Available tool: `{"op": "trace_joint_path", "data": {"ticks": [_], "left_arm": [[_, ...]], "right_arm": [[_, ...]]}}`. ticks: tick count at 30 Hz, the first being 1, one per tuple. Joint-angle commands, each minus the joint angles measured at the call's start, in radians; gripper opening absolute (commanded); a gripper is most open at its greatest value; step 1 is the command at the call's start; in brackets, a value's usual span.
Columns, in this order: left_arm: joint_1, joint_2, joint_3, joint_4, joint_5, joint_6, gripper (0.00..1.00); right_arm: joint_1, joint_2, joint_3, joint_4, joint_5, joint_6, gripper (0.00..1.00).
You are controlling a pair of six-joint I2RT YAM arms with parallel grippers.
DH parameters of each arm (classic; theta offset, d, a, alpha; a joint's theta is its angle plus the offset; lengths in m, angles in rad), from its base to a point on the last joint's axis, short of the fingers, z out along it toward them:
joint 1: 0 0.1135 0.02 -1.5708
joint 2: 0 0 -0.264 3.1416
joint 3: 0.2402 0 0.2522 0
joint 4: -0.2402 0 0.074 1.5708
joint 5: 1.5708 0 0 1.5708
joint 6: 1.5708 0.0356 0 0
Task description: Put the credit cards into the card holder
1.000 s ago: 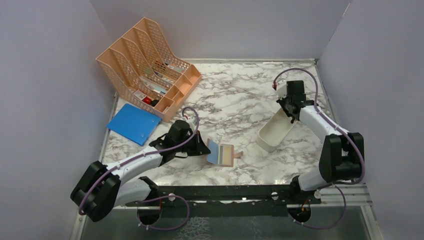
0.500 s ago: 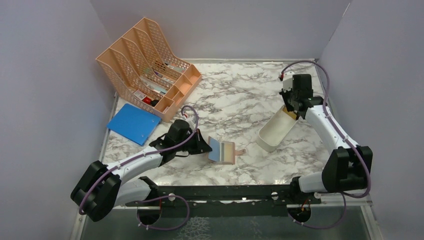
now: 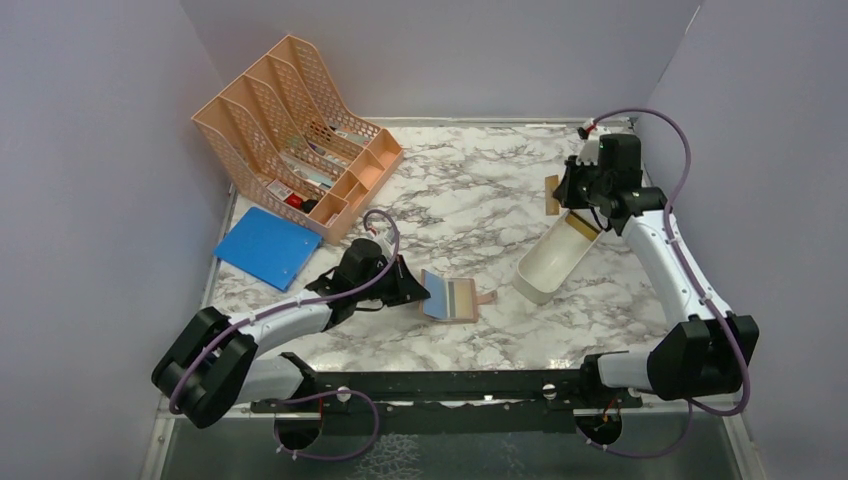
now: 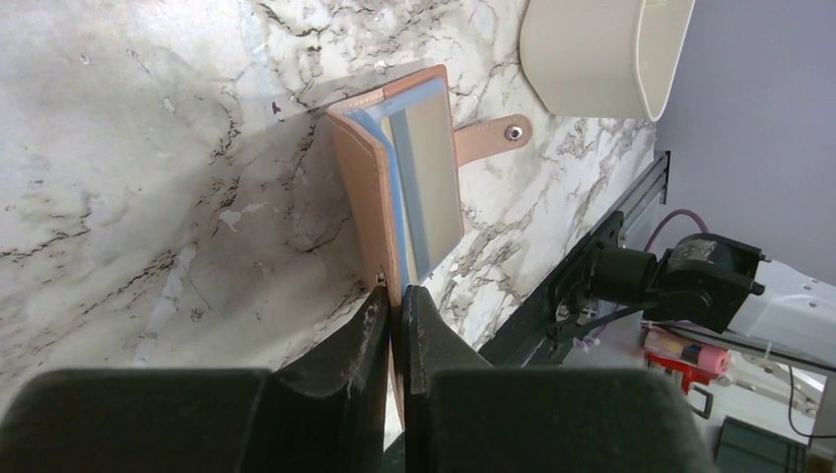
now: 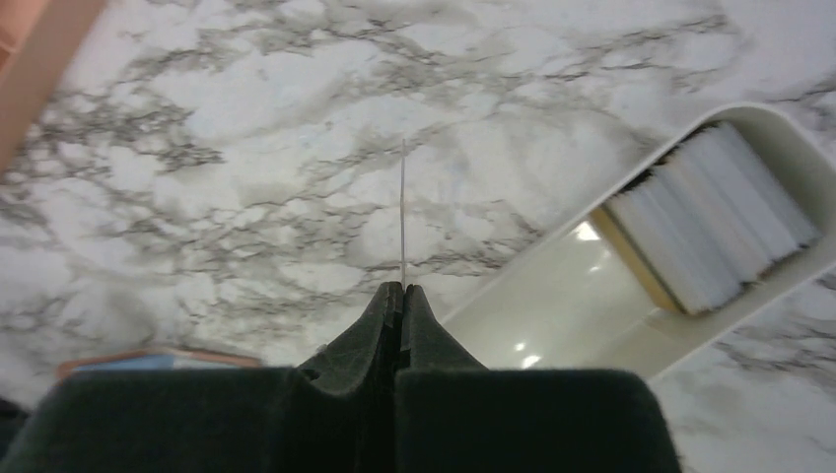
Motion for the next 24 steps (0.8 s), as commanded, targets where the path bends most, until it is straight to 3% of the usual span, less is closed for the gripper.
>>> {"op": "trace_joint_path", "data": {"ticks": [1, 16, 24], "left_arm": [[-0.003, 0.000, -0.003, 0.009, -0.013, 0.009, 0.14], [-0.002, -0.091, -0.031, -0.104, -0.063, 0.058, 0.33], [0.006, -0.111, -0.027, -0.163, -0.105, 0.104, 0.32]], "right_arm": [[0.000, 0.004, -0.010, -0.013, -0.258, 0.166, 0.01], [0.122, -0.184, -0.342, 0.235, -0.434, 0.441, 0.01], [0.281, -0.207, -0.486, 0.375, -0.408, 0.583, 0.01]]}}
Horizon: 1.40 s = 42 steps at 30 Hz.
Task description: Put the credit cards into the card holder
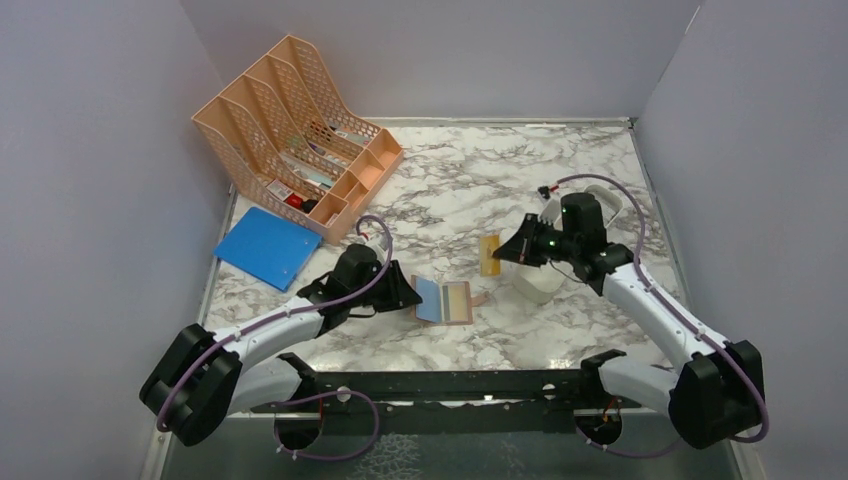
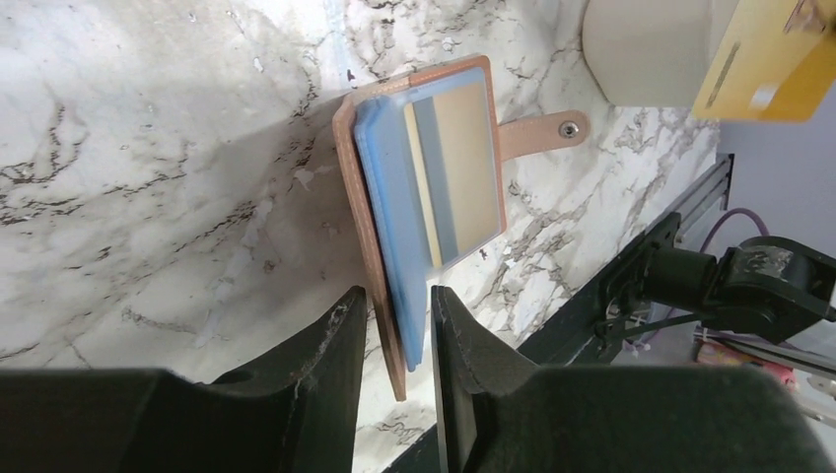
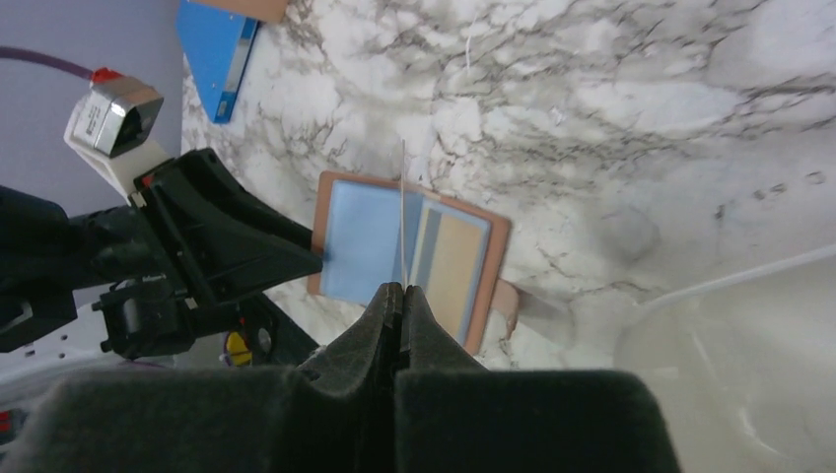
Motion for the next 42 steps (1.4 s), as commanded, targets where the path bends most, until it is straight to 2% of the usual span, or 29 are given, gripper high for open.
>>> {"op": "trace_joint_path", "data": {"ticks": [1, 8, 12, 16, 23, 35, 42], "left_arm": [[0.006, -0.016, -0.002, -0.034, -0.041, 0.043, 0.31], [0.007, -0.021, -0.020, -0.050, -0.069, 0.059, 0.19], [0.007, -0.018, -0.038, -0.045, -0.076, 0.065, 0.09], [0.007, -0.008, -0.054, -0.038, -0.085, 0.075, 0.03], [0.007, 0.008, -0.066, -0.039, -0.105, 0.090, 0.03], [0.007, 0.038, -0.082, -0.058, -0.140, 0.105, 0.03], [0.007, 0.044, -0.086, -0.050, -0.138, 0.103, 0.03]], "right_arm": [[0.101, 0.004, -0.058, 0.137, -0.004, 0.117, 0.01], [0.283, 0.074, -0.129, 0.295, 0.083, 0.236, 0.01], [0.332, 0.143, -0.145, 0.365, 0.104, 0.258, 0.01], [0.356, 0.205, -0.159, 0.418, 0.117, 0.274, 0.01], [0.392, 0.289, -0.173, 0.510, 0.121, 0.303, 0.01], [0.400, 0.377, -0.157, 0.507, 0.188, 0.281, 0.01], [0.407, 0.410, -0.174, 0.563, 0.155, 0.313, 0.01]]}}
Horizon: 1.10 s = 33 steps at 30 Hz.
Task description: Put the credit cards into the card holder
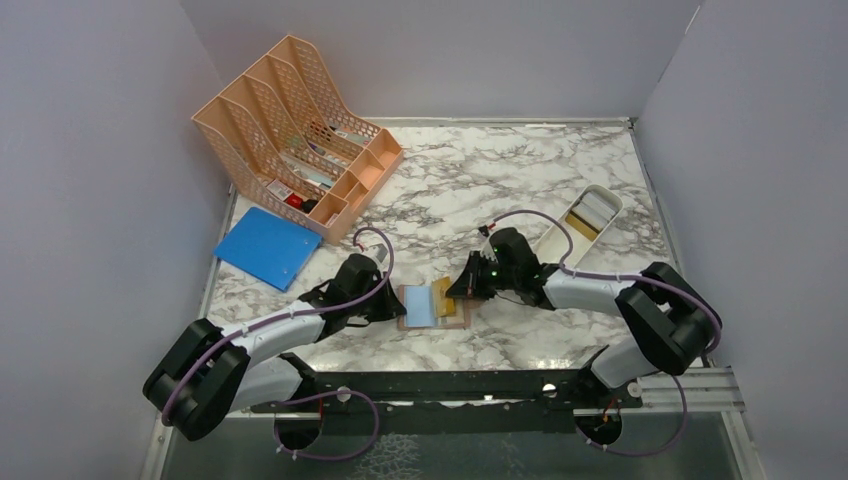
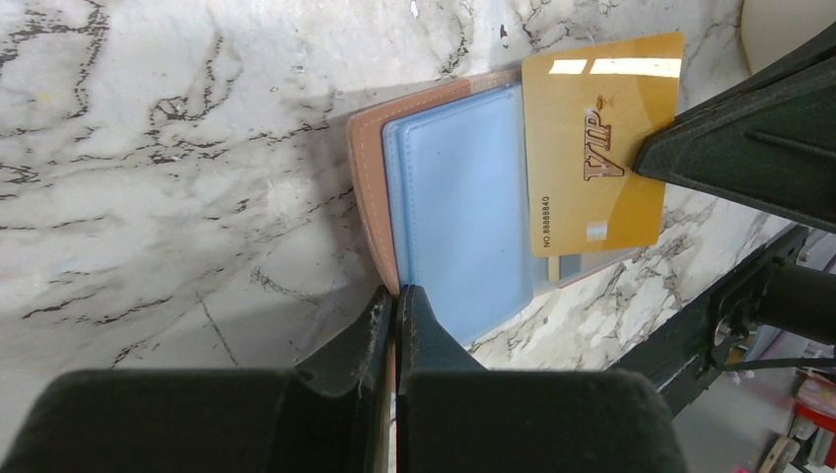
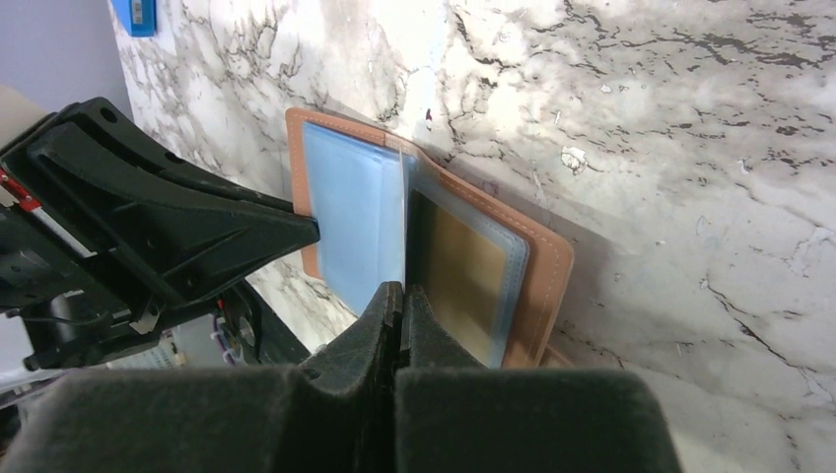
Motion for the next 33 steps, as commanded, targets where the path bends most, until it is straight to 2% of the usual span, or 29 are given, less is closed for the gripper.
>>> {"op": "trace_joint_path", "data": {"ticks": [1, 11, 26, 33], "left_arm": [[0.005, 0.015, -0.019, -0.015, -0.029, 0.026, 0.03], [0.005, 0.020, -0.025, -0.002, -0.023, 0.023, 0.03], [0.005, 0.004, -0.029, -0.005, -0.020, 0.018, 0.03], [0.005, -0.009, -0.031, -0.002, -0.015, 0.013, 0.03]], "right_arm": [[0.015, 0.028, -0.008, 0.078, 0.008, 0.028, 0.01], [0.035, 0.043, -0.053, 0.132, 0.007, 0.072, 0.01], [0.046, -0.038, -0.104, 0.073, 0.108, 0.081, 0.01], [0.048, -0.002, -0.099, 0.105, 0.095, 0.092, 0.01]]}}
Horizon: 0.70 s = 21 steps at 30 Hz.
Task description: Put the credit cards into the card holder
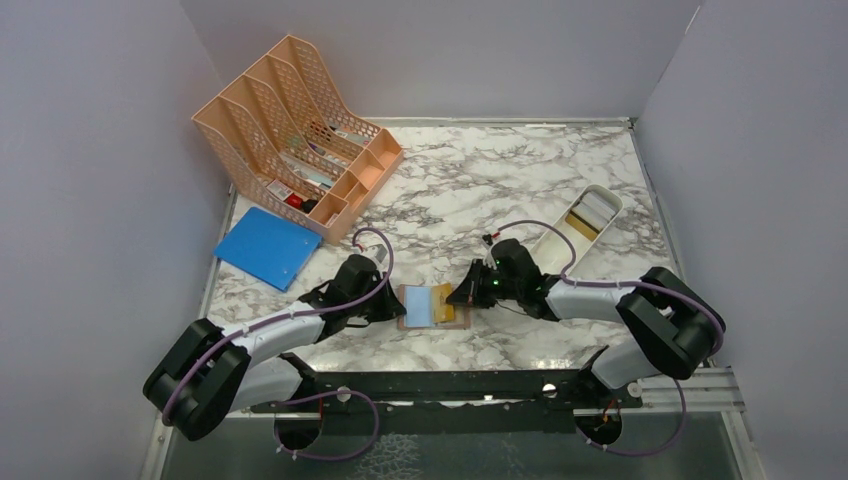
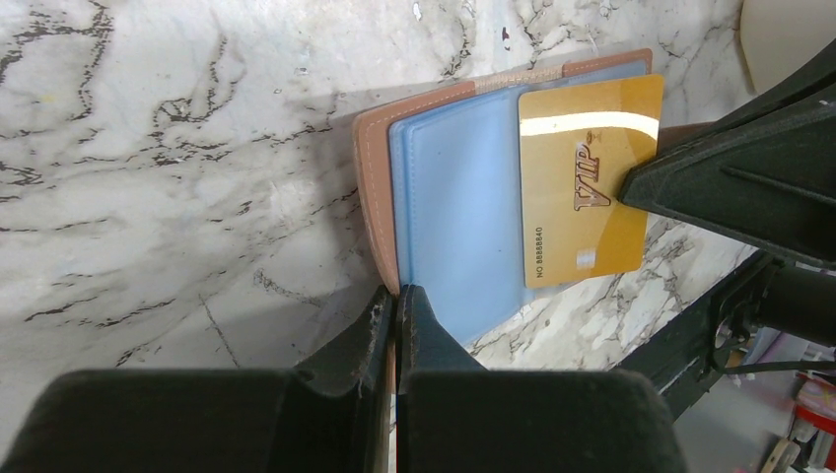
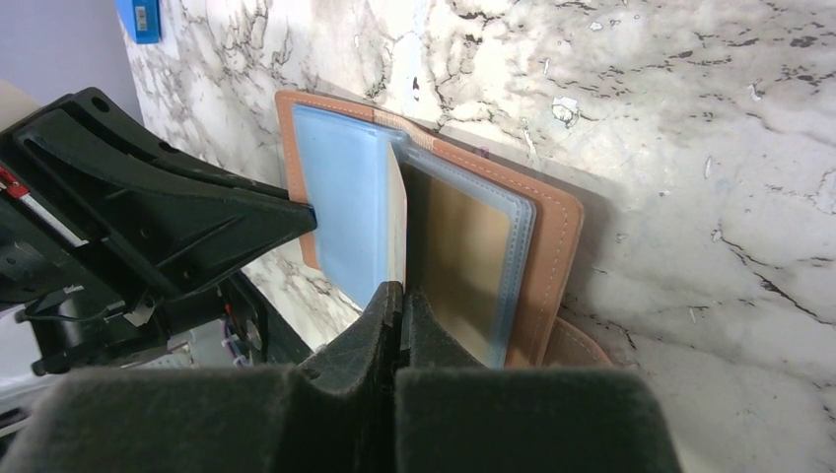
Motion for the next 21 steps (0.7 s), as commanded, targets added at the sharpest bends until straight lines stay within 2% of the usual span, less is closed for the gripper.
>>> {"op": "trace_joint_path", "data": {"ticks": [1, 18, 21], "left_arm": [[0.003, -0.013, -0.022, -0.020, -0.011, 0.013, 0.03], [0.003, -0.006, -0.016, -0.009, -0.003, 0.015, 0.03], [0.003, -0.001, -0.009, -0.009, 0.000, 0.016, 0.03]], "right_arm": [[0.012, 0.026, -0.011, 0.016, 0.031, 0.012, 0.01], [0.037, 0.100, 0.007, 0.101, 0.009, 0.051, 0.01], [0.039, 0.107, 0.011, 0.099, 0.009, 0.053, 0.06]]}}
